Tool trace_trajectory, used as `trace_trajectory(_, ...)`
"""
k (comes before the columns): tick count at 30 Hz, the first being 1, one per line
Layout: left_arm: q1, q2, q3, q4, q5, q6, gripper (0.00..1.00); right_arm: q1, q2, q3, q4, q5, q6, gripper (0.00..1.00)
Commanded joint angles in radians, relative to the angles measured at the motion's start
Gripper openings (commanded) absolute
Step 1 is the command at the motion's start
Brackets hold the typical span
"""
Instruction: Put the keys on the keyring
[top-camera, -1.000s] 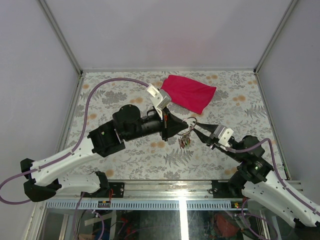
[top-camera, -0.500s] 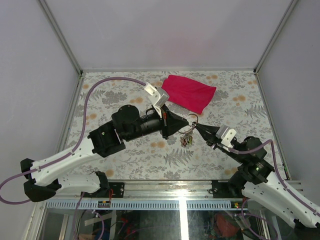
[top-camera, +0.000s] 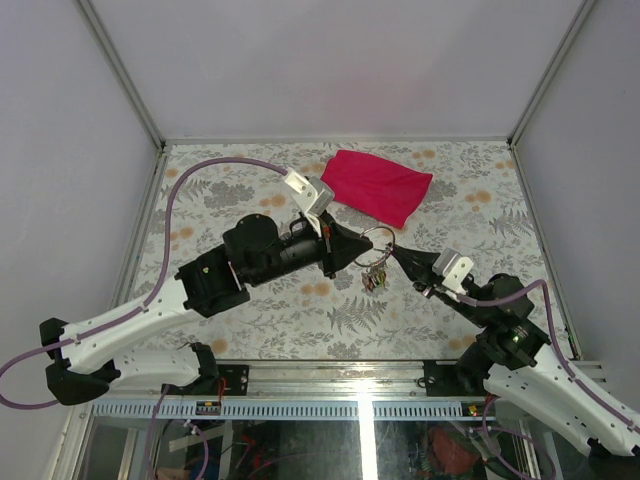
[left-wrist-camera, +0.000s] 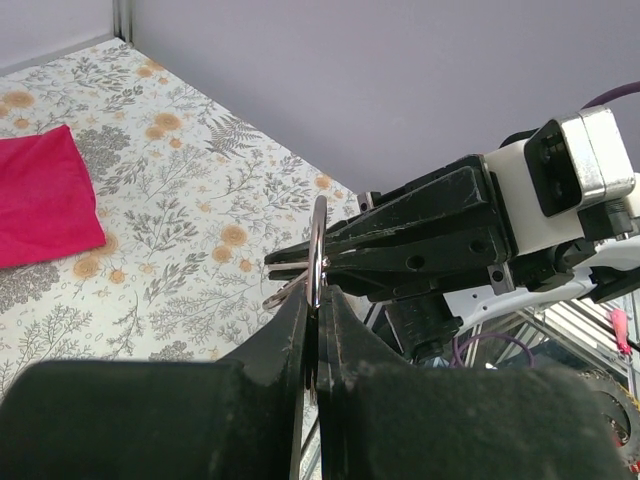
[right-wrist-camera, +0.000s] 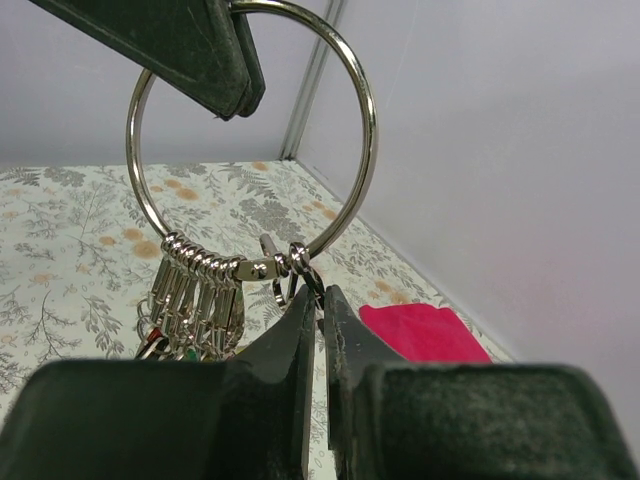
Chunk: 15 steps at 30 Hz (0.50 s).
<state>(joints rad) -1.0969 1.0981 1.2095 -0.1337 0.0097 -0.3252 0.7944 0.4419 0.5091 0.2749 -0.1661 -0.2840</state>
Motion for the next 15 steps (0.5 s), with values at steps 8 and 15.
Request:
trace_trajectory(8, 0.002, -0.042, 0.005, 0.033, -0.017, 0.047, 0.0, 0.0, 0.011, 0.103, -0.079, 0.122, -0.006, 0.0)
trace_trajectory(15, 0.002, -0.045, -0.003, 0.027, 0.017, 0.074, 0.13, 0.0, 0.021, 0.201, -0.248, 0.065, -0.162, 0.0)
